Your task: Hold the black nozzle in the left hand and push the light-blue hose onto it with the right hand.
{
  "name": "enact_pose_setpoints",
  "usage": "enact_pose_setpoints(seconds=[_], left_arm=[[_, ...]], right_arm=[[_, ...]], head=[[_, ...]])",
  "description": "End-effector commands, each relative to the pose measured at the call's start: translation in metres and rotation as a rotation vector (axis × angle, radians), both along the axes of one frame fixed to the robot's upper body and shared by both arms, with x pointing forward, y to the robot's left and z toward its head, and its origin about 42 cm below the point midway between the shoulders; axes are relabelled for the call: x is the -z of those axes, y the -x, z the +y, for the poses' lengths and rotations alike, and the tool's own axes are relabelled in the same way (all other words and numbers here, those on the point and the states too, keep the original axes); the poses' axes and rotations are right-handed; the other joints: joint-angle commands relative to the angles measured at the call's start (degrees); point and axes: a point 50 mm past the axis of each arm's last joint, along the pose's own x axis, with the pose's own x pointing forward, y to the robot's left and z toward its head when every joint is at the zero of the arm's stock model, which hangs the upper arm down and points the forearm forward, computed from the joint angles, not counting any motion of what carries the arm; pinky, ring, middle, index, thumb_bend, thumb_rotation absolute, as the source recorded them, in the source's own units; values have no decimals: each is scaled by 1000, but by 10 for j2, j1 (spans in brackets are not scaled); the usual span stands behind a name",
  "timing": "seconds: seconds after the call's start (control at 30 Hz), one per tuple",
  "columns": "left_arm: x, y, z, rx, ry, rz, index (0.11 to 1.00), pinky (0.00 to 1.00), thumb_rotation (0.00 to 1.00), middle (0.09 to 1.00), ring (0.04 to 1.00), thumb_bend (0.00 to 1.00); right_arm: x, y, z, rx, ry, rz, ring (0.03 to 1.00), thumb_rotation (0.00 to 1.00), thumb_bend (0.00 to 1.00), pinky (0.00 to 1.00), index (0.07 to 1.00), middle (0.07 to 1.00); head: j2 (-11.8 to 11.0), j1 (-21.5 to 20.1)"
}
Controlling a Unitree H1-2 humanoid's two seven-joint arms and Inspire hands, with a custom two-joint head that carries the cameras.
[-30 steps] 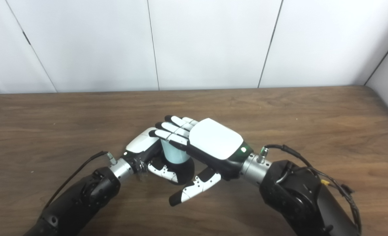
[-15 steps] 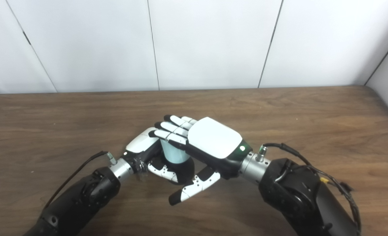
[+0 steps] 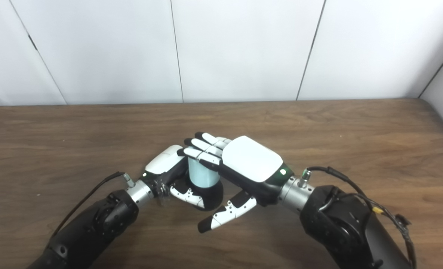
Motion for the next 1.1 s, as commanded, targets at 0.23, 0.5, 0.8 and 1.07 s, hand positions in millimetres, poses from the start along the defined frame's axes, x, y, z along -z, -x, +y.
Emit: enact_pose_setpoints(seconds=[0.23, 0.5, 0.8, 1.07], left_arm=[[76, 38, 35, -32, -342, 271, 488, 394, 0, 510, 435, 503], [76, 38, 35, -34, -350, 273, 489, 400, 0, 509, 436, 503], [76, 38, 35, -32, -347, 277, 489, 401, 0, 508, 435, 503], [78, 38, 36, -34, -351, 279, 490, 400, 0, 507, 435, 503]], right_arm=[[20, 13, 8, -103, 61, 96, 961, 905, 744, 908, 922, 944], [14, 13, 13, -129, 71, 74, 965, 899, 734, 919, 920, 945], [13, 12, 16, -145, 74, 66, 948, 944, 752, 905, 901, 932], [-9, -5, 0, 55, -236, -14, 993, 622, 633, 867, 997, 998]], head=[[1, 2], [1, 2], [1, 2], [1, 1]])
